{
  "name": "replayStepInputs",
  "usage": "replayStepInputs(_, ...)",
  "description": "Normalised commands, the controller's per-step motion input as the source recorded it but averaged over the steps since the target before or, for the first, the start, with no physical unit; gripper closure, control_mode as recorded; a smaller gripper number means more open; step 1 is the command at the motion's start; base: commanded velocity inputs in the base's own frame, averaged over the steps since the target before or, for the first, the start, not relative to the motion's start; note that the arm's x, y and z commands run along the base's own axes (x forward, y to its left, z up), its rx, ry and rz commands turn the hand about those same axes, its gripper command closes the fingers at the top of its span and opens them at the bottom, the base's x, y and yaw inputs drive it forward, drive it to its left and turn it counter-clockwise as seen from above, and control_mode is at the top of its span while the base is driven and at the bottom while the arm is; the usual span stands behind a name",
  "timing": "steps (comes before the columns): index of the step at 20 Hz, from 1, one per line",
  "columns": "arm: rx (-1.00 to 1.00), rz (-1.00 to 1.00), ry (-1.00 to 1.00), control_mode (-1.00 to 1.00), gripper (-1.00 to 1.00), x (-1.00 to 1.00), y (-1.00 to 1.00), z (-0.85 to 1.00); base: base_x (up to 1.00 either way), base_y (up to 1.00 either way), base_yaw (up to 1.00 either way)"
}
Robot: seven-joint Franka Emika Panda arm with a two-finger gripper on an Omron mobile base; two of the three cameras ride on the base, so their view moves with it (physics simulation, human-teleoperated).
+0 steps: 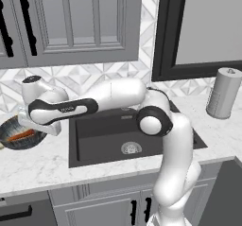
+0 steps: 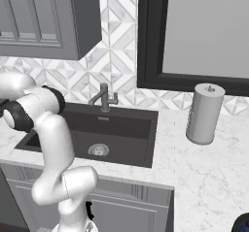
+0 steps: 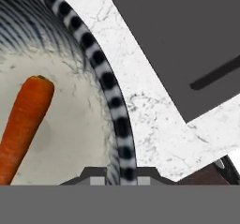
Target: Pick the carrot from the sink and place it in the bowl. Then pick the bowl and place it in the microwave. Then close the microwave door and press the start button.
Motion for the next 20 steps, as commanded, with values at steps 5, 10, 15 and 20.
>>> replayStepInputs(5,0.21,-0.25,-0.01,-1.0,1.0,-0.63,-0.58,0.68,0.0,0.0,0.0)
replayStepInputs(10,0.13,-0.28,0.01,-1.0,1.0,-0.72,-0.81,0.42,0.0,0.0,0.0)
replayStepInputs(15,-0.18,-0.15,-0.01,-1.0,1.0,-0.5,-0.61,0.29,0.0,0.0,0.0)
replayStepInputs(20,-0.19,-0.11,-0.03,-1.0,1.0,-0.05,-0.75,0.6,0.0,0.0,0.0)
